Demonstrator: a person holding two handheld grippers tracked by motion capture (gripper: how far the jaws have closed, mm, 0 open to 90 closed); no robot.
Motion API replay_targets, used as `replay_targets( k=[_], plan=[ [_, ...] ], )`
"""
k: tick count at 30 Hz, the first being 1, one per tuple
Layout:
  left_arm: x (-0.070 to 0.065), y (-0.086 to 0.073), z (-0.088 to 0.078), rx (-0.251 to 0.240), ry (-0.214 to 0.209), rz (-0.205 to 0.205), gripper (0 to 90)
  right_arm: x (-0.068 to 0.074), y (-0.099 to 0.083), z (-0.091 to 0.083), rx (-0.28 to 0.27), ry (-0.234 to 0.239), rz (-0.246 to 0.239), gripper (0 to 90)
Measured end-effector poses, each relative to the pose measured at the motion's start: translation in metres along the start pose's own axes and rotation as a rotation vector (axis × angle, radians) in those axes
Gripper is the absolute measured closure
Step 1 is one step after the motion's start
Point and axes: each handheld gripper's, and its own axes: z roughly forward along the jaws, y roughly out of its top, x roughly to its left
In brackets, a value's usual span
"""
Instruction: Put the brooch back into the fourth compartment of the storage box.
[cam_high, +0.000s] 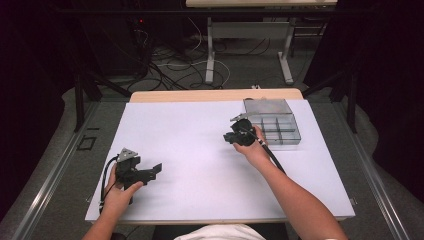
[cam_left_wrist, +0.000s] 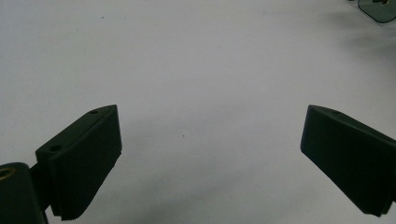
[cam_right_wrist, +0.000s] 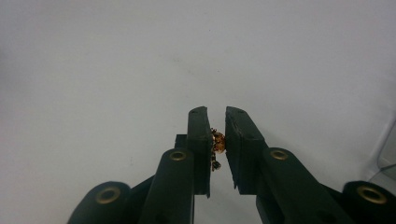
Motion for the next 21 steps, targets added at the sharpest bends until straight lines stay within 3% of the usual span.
replay_targets(
  k=[21],
  plan=[
    [0.0,0.0,0.0,0.007,-0.01,-0.011,5.3,-0.023,0.008,-0.025,0.062,-0.037,0.041,80.9]
  ],
)
